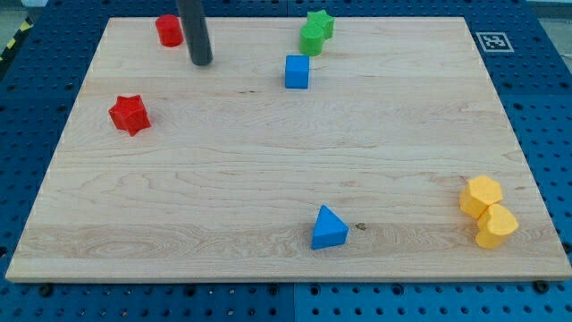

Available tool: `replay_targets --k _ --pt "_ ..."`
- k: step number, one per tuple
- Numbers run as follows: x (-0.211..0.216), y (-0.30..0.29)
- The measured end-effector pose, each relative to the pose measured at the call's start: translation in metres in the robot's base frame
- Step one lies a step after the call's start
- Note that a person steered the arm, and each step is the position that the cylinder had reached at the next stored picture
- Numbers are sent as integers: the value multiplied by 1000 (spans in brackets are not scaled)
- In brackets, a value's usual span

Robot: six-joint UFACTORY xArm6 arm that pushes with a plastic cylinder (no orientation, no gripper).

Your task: Point your arm at the green circle

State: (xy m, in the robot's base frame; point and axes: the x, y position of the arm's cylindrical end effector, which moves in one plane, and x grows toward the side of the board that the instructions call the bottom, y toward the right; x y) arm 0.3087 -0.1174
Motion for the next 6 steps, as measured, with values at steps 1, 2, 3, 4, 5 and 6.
replay_targets --k 1,2,3,4,5,6 --pt "26 20" --pt "26 21" --pt "14 21" --pt "-22 26" --pt "-51 54" --pt "-66 95"
